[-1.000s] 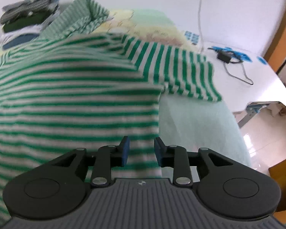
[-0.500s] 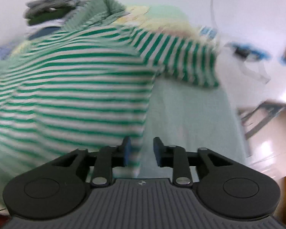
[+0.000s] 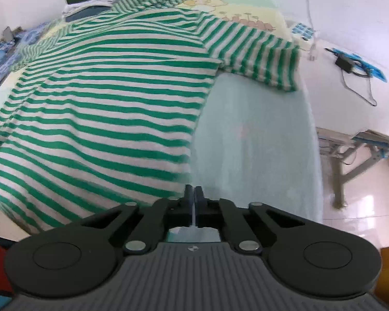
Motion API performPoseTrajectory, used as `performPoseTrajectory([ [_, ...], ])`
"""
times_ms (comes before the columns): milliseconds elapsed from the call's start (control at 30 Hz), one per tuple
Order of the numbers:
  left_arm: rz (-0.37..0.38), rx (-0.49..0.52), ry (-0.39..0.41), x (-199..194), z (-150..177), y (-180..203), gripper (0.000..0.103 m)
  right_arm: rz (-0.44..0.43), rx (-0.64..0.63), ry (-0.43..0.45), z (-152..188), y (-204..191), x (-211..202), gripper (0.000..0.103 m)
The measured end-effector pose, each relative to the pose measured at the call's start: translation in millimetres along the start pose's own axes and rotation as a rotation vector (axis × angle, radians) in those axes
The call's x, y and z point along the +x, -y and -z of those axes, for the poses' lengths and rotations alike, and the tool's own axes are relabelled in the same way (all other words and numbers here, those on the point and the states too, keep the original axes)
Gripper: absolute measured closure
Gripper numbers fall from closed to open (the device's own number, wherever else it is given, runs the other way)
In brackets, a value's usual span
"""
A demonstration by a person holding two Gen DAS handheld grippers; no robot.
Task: Fold clothes
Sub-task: 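Lift the shirt with the left gripper while the right gripper grasps the hem, then grasp the striped shirt collar with the right gripper and lift it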
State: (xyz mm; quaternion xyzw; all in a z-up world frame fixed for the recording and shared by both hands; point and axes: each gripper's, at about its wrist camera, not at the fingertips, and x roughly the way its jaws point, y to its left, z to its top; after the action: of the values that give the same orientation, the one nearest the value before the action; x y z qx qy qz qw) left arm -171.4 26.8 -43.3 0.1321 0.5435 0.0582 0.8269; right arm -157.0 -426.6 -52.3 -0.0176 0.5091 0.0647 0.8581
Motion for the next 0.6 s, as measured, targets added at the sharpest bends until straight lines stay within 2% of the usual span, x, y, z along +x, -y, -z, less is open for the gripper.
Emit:
performPoseTrajectory([
  [33,-0.006,-0.002,-0.006,0,1,1,0.103,0.017,-0.009,-0.022,1,1,2,0.103],
  [100,0.070,-0.053,0.049,-15,-3,-8,0.102,0.017,0.005,-0.025,4,2,-1,0.103],
  [133,0.091,-0.043,0.070,-20,-7,-8,0.098,0.004,0.024,-0.011,5,2,-5,0.096],
  [167,0.110,-0.033,0.091,-24,-10,-8,0.086,-0.013,0.043,0.002,7,2,-8,0.093],
  [200,0.115,-0.020,0.103,-25,-12,-7,0.081,-0.049,0.052,0.003,8,-1,-10,0.092],
  [233,0.126,-0.008,0.104,-23,-14,-6,0.078,-0.082,0.060,0.004,9,-4,-12,0.086],
  [267,0.142,-0.002,0.094,-19,-15,-7,0.073,-0.094,0.061,0.005,10,-9,-12,0.073],
  [333,0.189,-0.009,0.068,-12,-15,-11,0.064,-0.110,0.062,0.000,16,-17,-13,0.065],
  [400,0.213,-0.022,0.046,-7,-15,-14,0.054,-0.116,0.076,-0.023,22,-20,-9,0.065],
  [467,0.246,-0.019,0.031,-4,-12,-11,0.054,-0.137,0.106,-0.047,30,-23,-7,0.068],
  [533,0.277,-0.015,0.016,-2,-10,-8,0.057,-0.115,0.110,-0.049,37,-29,-8,0.073],
  [567,0.272,-0.007,0.015,-1,-8,-6,0.057,-0.094,0.093,-0.041,39,-32,-9,0.081],
  [600,0.269,-0.001,0.015,0,-6,-4,0.062,-0.073,0.070,-0.042,37,-33,-7,0.088],
])
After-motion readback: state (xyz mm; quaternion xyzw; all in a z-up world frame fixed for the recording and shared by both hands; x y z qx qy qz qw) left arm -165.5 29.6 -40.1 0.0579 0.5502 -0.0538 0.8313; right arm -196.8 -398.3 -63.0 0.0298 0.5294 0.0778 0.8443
